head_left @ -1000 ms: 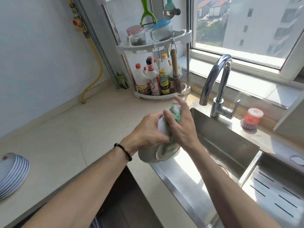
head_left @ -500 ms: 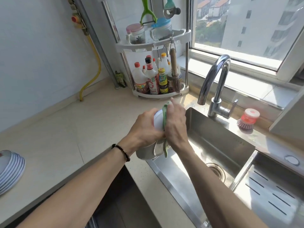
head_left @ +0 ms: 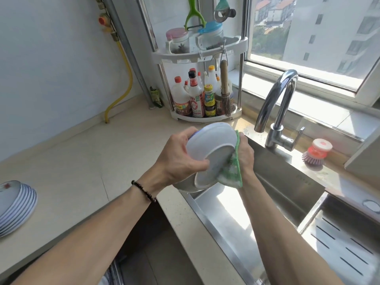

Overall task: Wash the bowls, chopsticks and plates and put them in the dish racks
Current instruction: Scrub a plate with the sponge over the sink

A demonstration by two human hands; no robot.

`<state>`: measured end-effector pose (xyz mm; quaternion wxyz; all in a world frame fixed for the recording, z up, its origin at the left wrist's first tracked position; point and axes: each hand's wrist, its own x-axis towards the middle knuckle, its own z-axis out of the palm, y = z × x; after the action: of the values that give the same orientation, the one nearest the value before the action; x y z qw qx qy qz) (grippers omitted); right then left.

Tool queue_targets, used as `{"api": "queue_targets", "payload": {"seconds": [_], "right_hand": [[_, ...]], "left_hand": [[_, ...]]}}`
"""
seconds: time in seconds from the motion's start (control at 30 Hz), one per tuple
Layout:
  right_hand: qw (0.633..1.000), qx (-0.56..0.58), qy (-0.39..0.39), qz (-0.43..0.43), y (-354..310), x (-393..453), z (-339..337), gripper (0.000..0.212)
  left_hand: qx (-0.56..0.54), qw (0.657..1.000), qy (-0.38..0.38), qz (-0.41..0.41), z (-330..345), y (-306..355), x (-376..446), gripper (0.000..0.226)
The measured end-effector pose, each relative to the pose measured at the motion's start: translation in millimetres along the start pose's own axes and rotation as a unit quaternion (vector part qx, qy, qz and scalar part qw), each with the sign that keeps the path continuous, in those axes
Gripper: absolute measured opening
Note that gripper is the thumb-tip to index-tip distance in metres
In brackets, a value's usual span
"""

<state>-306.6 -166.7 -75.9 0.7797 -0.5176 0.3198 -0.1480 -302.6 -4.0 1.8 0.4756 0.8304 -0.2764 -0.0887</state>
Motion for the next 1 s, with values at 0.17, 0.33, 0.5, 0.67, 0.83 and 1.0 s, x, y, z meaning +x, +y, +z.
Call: {"api": "queue_targets", "payload": {"seconds": [0.17, 0.33, 0.5, 0.67, 0.83, 1.0], "right_hand": [[0.989, -0.137, -0.034, -0.04, -8, 7, -16, 0.038], [0.967, -0.201, -0.099, -0.125, -13, 3, -5, 0.051], [0.922, -0.243, -0.098, -0.286, 9, -21, 10, 0.04], [0.98, -0.144, -0.054, -0.127, 10, 0, -1, 0.046], [0.945, -0.194, -0.098, -0.243, 19, -24, 13, 0.043], [0.974, -0.158, -0.069, -0.144, 7, -5, 9, 0.054]], "left_hand": [[-0.058, 0.991, -0.095, -0.073, -14, -3, 9, 0.063], [0.082, 0.98, -0.161, -0.081, -1, 5, 25, 0.048], [0.064, 0.99, -0.098, -0.077, 14, -3, 23, 0.05], [0.075, 0.992, -0.079, -0.061, 17, -3, 16, 0.051], [0.1, 0.993, -0.029, -0.058, 17, -1, 20, 0.045], [0.094, 0.995, -0.014, -0.035, 12, -2, 15, 0.049]]}}
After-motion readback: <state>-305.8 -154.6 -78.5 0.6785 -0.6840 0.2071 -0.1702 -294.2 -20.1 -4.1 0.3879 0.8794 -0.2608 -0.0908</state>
